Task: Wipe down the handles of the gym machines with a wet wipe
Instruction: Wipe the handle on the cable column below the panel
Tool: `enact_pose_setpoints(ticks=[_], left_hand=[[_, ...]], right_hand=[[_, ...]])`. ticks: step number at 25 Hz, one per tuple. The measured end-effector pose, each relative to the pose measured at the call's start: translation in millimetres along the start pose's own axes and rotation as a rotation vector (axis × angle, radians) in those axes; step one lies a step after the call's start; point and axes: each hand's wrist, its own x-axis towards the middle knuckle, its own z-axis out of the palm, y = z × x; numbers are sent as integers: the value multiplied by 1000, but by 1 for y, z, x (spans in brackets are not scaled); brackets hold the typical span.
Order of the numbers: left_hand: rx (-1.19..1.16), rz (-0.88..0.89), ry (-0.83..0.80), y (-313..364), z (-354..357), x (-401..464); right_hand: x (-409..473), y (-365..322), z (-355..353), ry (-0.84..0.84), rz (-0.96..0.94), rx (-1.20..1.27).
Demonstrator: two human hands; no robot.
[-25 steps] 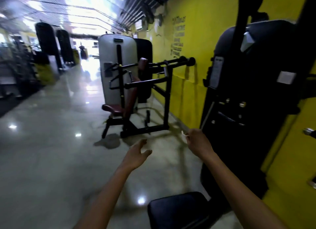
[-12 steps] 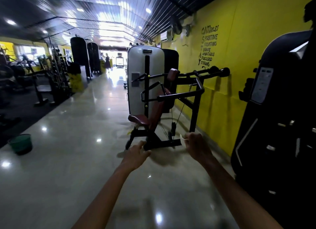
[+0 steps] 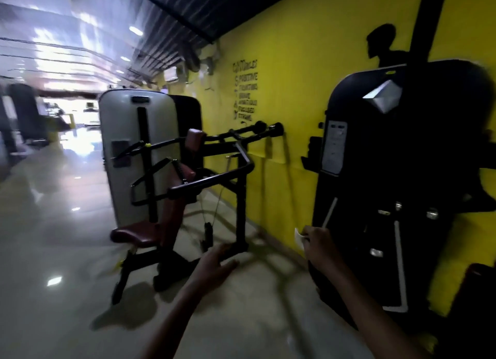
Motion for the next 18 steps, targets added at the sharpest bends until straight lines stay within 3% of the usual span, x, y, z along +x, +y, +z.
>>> enact_pose_setpoints(ticks=[8, 13, 18], left_hand=[[-61, 273, -323, 29, 117, 177], [-69, 467, -526, 58, 177, 276], [-107, 566, -605, 97, 231, 340]], right_hand=[[43, 121, -37, 196, 389, -109], [78, 155, -37, 344, 516, -206], [90, 198, -32, 455, 562, -300]])
